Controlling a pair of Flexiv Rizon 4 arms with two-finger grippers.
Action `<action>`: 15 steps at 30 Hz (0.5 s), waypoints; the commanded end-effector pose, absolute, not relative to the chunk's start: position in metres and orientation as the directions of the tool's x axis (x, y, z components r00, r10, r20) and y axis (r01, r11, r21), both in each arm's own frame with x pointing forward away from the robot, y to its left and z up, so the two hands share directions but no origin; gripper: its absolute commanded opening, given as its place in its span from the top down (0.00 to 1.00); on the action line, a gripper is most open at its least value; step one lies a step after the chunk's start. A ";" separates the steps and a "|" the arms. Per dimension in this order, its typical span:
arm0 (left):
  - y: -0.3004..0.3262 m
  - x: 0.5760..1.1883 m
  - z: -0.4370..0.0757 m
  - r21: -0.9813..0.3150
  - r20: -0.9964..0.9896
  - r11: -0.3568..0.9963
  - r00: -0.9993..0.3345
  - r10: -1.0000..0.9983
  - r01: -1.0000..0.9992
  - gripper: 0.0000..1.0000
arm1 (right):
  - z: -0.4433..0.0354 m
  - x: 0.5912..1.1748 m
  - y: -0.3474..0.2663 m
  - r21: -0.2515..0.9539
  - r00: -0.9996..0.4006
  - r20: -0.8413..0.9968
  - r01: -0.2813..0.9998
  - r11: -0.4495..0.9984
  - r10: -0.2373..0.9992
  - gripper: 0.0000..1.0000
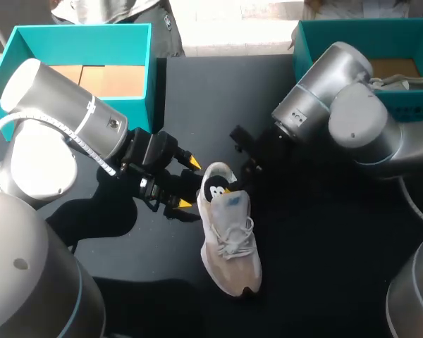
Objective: Take the shoe out of the shoebox, open the shoe tongue, remove and reinsert the insole, then place the shoe into the shoebox
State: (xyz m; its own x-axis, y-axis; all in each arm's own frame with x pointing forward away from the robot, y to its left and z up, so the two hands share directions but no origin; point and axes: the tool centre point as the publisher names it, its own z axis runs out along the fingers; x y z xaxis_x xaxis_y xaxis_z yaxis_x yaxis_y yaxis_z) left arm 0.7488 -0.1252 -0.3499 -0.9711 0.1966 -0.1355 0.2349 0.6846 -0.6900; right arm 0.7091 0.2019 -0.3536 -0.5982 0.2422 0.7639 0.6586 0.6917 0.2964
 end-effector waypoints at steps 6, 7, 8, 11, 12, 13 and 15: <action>-0.125 0.748 -0.350 -0.688 -0.136 0.686 -0.971 0.197 0.235 0.00 | -0.351 0.713 0.203 0.341 -0.640 0.732 0.641 0.688 0.234 0.71; -0.125 0.748 -0.350 -0.688 -0.136 0.686 -0.971 0.197 0.235 0.00 | -0.351 0.714 0.203 0.345 -0.644 0.729 0.640 0.687 0.233 0.71; -0.125 0.748 -0.350 -0.688 -0.136 0.686 -0.971 0.197 0.235 0.00 | -0.348 0.715 0.204 0.355 -0.652 0.722 0.636 0.686 0.231 0.69; -0.125 0.748 -0.350 -0.688 -0.136 0.686 -0.971 0.197 0.235 0.00 | -0.341 0.719 0.207 0.384 -0.670 0.708 0.630 0.676 0.223 0.65; -0.125 0.748 -0.350 -0.688 -0.136 0.686 -0.971 0.197 0.235 0.00 | -0.340 0.719 0.207 0.385 -0.672 0.707 0.628 0.676 0.222 0.65; -0.125 0.748 -0.350 -0.688 -0.136 0.686 -0.971 0.197 0.235 0.00 | -0.338 0.719 0.208 0.390 -0.678 0.701 0.624 0.678 0.221 0.65; -0.125 0.748 -0.350 -0.688 -0.136 0.686 -0.971 0.197 0.235 0.00 | -0.335 0.720 0.209 0.401 -0.686 0.695 0.619 0.675 0.217 0.65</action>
